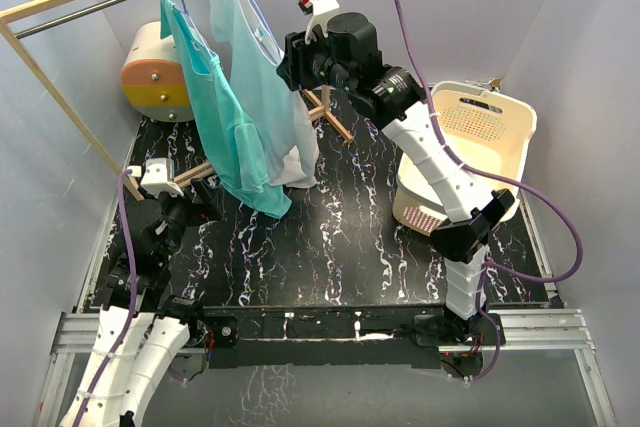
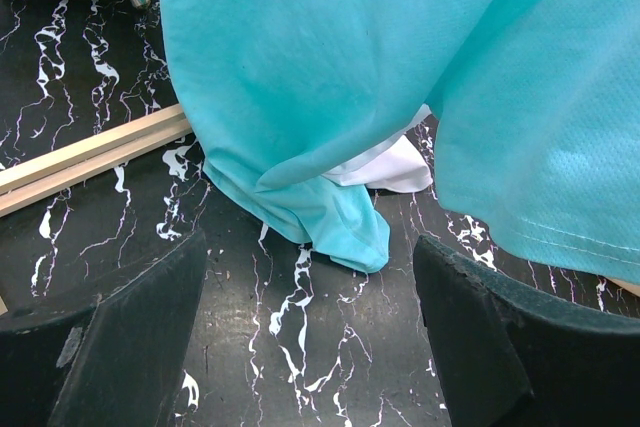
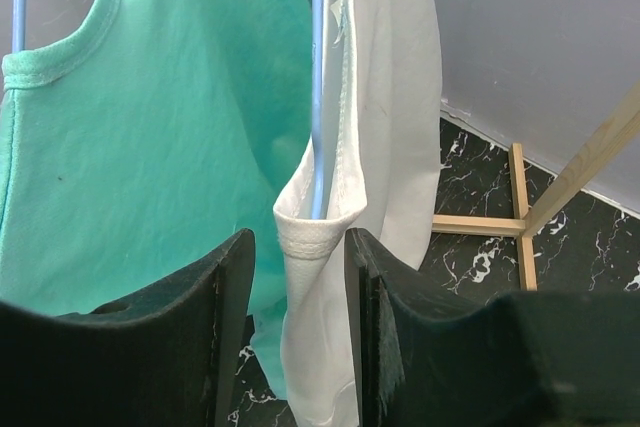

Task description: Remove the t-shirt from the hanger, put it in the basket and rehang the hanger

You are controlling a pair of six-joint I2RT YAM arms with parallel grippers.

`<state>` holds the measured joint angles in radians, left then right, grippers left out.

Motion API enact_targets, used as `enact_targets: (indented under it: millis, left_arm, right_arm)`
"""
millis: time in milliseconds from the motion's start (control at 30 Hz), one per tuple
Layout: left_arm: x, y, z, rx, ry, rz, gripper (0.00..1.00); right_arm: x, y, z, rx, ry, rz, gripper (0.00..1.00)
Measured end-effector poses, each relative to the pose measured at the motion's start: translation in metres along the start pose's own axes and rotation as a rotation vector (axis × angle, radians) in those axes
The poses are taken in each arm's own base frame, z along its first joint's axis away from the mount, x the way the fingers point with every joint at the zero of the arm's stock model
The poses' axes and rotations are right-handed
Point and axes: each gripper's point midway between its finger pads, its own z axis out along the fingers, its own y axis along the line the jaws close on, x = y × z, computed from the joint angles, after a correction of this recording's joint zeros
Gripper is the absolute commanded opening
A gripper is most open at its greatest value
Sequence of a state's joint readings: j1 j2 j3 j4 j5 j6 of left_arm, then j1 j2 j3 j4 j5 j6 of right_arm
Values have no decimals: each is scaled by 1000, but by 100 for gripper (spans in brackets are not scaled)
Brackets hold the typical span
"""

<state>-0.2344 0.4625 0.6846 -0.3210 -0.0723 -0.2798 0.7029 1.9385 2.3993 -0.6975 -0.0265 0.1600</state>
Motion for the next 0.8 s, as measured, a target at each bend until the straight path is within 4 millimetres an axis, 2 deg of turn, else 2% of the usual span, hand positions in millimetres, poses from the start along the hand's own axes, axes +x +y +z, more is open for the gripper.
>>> enact_targets:
  millis: [167, 300, 333, 400, 433, 567, 800]
  left_arm:
    - [0, 0, 0, 0, 1, 0, 81]
    - [0, 0, 0, 0, 1, 0, 81]
    - [0, 0, 0, 0, 1, 0, 81]
    - [0, 0, 0, 0, 1, 0, 81]
    - [0, 0, 0, 0, 1, 0, 81]
    - [0, 0, 0, 0, 1, 0, 81]
    - [0, 0, 0, 0, 0, 0, 80]
  right_arm:
    - [0, -2, 3, 4, -6, 1, 46]
    - [6, -5, 11, 11, 3, 2, 43]
    - [10, -6, 15, 14, 11, 3, 36]
    - [17, -9, 21, 21, 26, 2, 16]
    - [21, -11, 25, 25, 36, 3, 9]
    - [30, -17, 32, 50, 51, 15, 8]
    - [27, -26, 27, 79, 10, 15, 8]
